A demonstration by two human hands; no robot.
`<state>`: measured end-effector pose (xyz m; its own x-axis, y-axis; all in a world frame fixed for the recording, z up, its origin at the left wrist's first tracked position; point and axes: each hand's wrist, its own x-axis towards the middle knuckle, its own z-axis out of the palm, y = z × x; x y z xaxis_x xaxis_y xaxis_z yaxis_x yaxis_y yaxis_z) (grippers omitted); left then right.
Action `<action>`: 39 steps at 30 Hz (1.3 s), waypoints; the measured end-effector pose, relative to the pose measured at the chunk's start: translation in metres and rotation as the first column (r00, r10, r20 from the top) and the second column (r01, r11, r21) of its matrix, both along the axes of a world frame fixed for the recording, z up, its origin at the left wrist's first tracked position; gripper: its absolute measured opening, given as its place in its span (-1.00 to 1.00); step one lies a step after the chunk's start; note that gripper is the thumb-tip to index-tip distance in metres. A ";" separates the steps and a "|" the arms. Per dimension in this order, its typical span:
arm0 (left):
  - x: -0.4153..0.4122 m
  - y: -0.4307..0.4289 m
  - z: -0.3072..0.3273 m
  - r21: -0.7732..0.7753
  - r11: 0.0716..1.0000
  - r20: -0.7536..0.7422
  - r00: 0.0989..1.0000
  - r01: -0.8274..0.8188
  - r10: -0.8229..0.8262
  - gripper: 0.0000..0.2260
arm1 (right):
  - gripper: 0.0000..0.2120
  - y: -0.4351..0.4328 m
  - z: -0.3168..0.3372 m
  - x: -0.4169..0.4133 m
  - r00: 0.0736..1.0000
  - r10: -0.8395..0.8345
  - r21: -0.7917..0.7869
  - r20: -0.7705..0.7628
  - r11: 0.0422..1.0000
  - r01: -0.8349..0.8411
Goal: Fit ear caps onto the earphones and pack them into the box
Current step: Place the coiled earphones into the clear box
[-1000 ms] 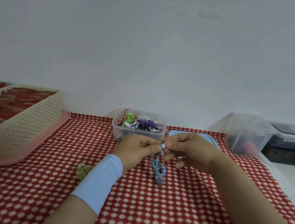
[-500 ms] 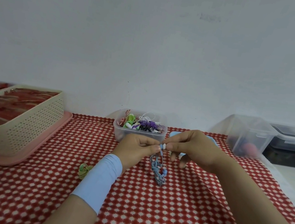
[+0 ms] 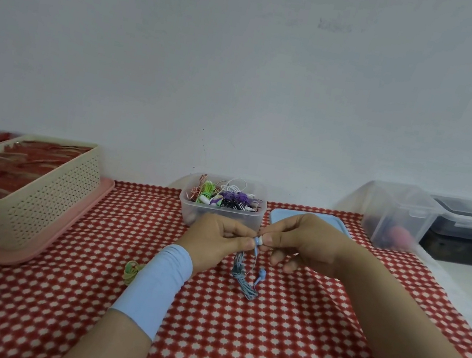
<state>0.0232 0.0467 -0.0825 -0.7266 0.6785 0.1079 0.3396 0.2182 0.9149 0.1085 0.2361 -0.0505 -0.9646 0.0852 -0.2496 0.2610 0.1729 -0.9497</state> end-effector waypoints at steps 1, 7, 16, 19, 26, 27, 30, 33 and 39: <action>0.000 0.000 0.001 -0.009 1.000 -0.004 1.000 0.005 -0.005 -0.85 | -0.85 0.000 0.001 0.000 1.000 -0.002 0.007 0.007 1.000 0.002; -0.002 -0.003 0.003 -0.059 0.997 -0.020 0.999 0.042 -0.043 -0.87 | -0.81 0.000 0.003 0.002 0.999 0.036 0.008 0.036 0.999 -0.037; -0.001 -0.002 0.001 -0.054 0.998 -0.044 0.999 0.012 -0.015 -0.86 | -0.88 0.000 0.002 0.004 1.000 0.024 0.000 0.019 1.000 -0.024; -0.001 -0.001 -0.001 -0.035 0.999 -0.049 0.999 0.004 -0.006 -0.87 | -0.86 -0.001 0.001 0.003 1.000 0.017 -0.015 0.026 1.000 -0.017; -0.001 -0.001 -0.002 -0.034 0.999 -0.090 0.996 0.005 -0.008 -0.86 | -0.90 -0.006 -0.003 0.001 0.997 -0.011 -0.103 0.077 0.995 0.019; -0.001 -0.001 -0.002 -0.039 0.999 -0.099 0.995 0.009 -0.012 -0.86 | -0.90 -0.006 -0.003 0.002 0.996 -0.012 -0.123 0.088 0.992 0.023; 0.000 0.000 -0.001 -0.033 0.999 -0.096 0.995 0.001 -0.004 -0.88 | -0.81 -0.005 -0.001 0.002 0.997 -0.030 -0.145 0.068 0.989 0.040; 0.001 0.002 -0.001 -0.015 0.999 -0.066 0.997 -0.035 0.034 -0.89 | -0.88 -0.006 0.000 0.002 0.996 -0.058 0.047 -0.065 0.997 0.061; 0.000 0.003 -0.003 0.021 0.988 0.005 0.988 -0.152 0.152 -0.95 | -0.93 -0.016 0.002 0.001 0.972 -0.008 0.302 -0.237 0.950 0.081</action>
<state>0.0236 0.0498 -0.0855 -0.8215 0.5578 0.1180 0.3006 0.2479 0.9210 0.1093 0.2196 -0.0485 -0.9858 0.1664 0.0234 0.0564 0.4588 -0.8867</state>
